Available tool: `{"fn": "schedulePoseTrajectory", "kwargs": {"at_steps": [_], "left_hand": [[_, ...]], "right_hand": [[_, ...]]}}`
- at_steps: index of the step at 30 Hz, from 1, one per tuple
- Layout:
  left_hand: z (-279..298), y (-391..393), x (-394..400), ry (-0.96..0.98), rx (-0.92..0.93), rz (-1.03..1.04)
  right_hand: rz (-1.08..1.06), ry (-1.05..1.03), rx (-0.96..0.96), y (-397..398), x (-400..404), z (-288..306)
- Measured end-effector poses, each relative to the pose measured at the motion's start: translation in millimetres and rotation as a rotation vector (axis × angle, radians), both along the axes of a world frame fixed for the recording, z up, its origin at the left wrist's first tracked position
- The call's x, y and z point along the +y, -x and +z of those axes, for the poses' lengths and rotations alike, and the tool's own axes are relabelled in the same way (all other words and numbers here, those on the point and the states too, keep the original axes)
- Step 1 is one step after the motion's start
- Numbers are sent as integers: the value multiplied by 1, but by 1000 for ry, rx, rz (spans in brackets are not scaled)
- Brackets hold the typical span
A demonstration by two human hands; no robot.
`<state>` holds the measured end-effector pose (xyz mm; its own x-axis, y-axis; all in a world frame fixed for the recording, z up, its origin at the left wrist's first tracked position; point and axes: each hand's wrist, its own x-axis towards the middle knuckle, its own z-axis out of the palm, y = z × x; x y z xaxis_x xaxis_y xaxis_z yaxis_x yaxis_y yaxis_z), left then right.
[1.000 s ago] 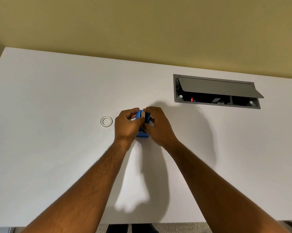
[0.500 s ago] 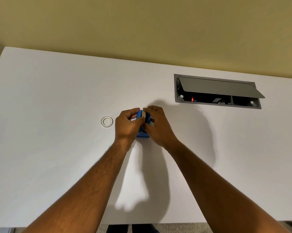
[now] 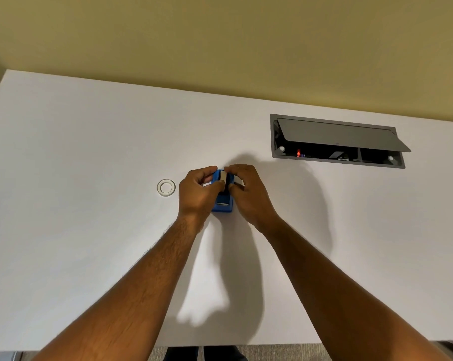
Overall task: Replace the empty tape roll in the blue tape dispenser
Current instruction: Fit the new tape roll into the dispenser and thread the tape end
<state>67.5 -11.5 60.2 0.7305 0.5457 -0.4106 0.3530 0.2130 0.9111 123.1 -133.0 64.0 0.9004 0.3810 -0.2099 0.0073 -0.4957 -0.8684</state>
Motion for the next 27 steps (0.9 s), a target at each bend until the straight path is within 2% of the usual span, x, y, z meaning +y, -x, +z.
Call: {"fn": "schedulePoseTrajectory", "kwargs": {"at_steps": [19, 27], "left_hand": [[-3, -3, 1, 82, -2, 49], [-3, 0, 6, 91, -28, 8]], "right_hand": [[138, 98, -395, -1, -3, 16], [194, 162, -411, -10, -1, 13]]}}
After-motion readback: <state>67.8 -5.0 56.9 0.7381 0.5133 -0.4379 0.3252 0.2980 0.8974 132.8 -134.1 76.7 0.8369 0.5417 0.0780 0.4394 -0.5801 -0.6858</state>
